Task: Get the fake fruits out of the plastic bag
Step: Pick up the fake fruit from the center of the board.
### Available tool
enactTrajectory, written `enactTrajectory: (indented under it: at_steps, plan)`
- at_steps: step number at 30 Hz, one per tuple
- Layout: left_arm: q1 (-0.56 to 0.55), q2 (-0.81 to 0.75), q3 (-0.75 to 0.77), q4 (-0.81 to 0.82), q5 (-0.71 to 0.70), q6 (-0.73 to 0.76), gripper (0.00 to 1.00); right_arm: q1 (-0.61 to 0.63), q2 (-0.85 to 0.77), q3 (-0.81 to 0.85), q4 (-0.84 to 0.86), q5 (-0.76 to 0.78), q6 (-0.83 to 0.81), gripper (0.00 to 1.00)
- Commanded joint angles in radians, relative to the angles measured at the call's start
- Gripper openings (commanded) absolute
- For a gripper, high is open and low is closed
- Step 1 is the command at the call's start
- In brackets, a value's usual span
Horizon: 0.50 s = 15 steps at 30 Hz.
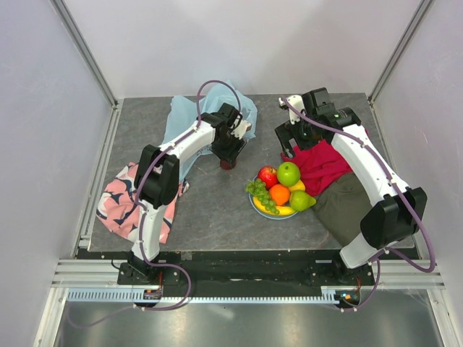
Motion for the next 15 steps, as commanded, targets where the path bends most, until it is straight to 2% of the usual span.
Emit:
enactTrajectory:
  at_steps: [1,6,11,13,15]
  plan:
    - [-0.008,0.006,0.052,-0.033,-0.002,0.031,0.59,-0.006,-0.024,0.002,0.018,-0.004,0.012,0.98]
    - [-0.006,-0.002,0.059,-0.040,0.009,0.036,0.47,-0.006,-0.025,0.002,0.021,-0.004,0.012,0.98]
    - [-0.006,0.006,0.054,-0.048,0.009,0.041,0.50,-0.005,-0.027,-0.001,0.024,-0.004,0.012,0.98]
    - [-0.006,0.009,0.056,-0.053,0.022,0.045,0.42,-0.005,-0.030,-0.001,0.024,-0.002,0.012,0.98]
    - [-0.008,0.003,0.054,-0.053,0.026,0.044,0.41,-0.005,-0.033,-0.002,0.023,0.001,0.012,0.98]
